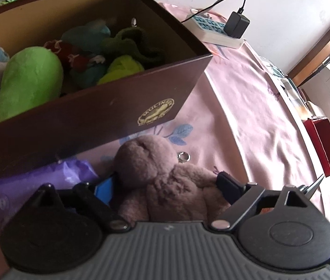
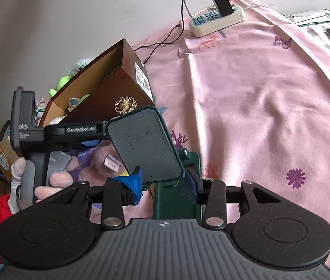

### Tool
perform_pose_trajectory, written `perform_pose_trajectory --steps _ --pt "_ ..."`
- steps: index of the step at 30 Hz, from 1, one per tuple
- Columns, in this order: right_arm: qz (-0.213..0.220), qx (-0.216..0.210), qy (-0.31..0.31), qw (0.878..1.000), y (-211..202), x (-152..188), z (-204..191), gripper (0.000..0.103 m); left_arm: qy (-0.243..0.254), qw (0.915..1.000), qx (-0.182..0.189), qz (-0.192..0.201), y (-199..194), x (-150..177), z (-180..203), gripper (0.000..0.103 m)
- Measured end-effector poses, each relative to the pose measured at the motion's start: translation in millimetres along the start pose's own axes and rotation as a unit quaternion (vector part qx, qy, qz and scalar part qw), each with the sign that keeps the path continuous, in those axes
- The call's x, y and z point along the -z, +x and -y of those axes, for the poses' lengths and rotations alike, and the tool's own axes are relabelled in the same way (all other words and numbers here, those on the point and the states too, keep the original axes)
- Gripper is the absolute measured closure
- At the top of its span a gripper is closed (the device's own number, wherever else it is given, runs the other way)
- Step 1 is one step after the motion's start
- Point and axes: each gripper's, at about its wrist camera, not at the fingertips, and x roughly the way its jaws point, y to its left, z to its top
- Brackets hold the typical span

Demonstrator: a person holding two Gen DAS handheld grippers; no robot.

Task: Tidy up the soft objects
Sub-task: 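Move both open grippers back to the pile beside the box, then close the left gripper on the pink teddy bear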

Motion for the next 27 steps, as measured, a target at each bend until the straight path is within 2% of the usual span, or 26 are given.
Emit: perform_pose_trajectory --steps 7,13,16,17,22,25,26,27 --pt "0.004 0.007 0.013 1.0 -2.8 1.2 5.5 0.079 0.024 0.9995 0.018 0.006 -8.4 10.5 -3.1 0.013" --pt "0.008 0.009 0.024 1.0 -3.6 1.3 7.4 0.079 0.029 0.9988 0.032 0.023 -14.9 17.8 -3.3 0.024" --pt "0.01 0.008 0.026 1.0 -4.1 1.0 7.4 0.079 0.023 0.9986 0.035 0.034 -20.0 19.2 -6.4 0.038" --pt "0.012 0.009 0.028 0.999 -4.3 0.7 7.8 0.079 0.022 0.9984 0.034 0.039 -23.1 19.6 -7.3 0.052" --pt "0.026 0.014 0.044 0.999 -8.6 -6.0 13.8 0.079 0.017 0.998 0.04 0.047 -31.8 24.9 -12.4 0.054" --pt "0.04 0.012 0.061 0.997 -15.1 -11.8 19.2 0.079 0.013 0.9971 0.046 0.06 -39.2 26.2 -12.5 0.059" --pt "0.048 0.013 0.066 0.997 -18.2 -14.1 20.8 0.079 0.014 0.9967 0.047 0.065 -43.1 26.8 -12.1 0.064" --pt "0.054 0.013 0.07 0.996 -20.7 -16.1 22.0 0.079 0.016 0.996 0.049 0.073 -48.3 27.4 -11.1 0.08"
